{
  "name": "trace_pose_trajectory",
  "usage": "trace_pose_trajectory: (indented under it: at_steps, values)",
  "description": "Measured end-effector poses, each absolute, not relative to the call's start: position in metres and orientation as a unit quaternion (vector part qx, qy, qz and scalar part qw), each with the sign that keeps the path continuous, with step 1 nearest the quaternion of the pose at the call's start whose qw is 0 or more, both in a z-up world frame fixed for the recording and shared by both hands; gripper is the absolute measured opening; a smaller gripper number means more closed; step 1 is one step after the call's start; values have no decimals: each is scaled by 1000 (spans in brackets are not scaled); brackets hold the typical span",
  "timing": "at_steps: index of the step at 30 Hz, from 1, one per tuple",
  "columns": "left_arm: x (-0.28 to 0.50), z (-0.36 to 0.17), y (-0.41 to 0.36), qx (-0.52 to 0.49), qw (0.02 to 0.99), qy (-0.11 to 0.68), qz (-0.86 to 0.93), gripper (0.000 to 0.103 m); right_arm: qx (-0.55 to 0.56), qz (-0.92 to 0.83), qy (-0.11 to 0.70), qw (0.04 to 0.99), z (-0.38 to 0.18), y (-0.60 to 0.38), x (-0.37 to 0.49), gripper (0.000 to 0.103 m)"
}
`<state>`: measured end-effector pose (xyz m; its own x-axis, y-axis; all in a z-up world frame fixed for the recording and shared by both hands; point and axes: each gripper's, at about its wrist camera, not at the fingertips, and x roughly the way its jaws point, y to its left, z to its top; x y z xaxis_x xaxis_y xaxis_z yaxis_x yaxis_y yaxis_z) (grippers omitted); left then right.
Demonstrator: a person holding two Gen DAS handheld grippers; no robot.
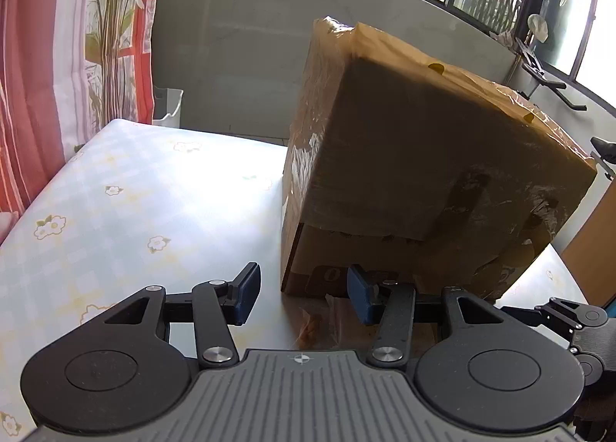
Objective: Organize snacks
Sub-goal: 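Move both tools back to the table toward the remaining snacks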
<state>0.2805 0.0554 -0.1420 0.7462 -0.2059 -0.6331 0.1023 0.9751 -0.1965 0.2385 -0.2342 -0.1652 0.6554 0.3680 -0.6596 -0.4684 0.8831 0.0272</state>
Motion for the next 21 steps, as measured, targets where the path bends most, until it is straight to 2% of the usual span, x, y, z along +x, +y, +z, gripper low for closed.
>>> trace_pose_trajectory:
  at_steps: [12, 21]
  values:
    - [270, -148, 62, -84, 928, 355, -76, 53, -184, 342, 349, 853, -176, -204, 265, 71]
    - [273, -153, 61, -87, 927, 357, -77, 53, -108, 323, 382, 859, -182, -228, 265, 72]
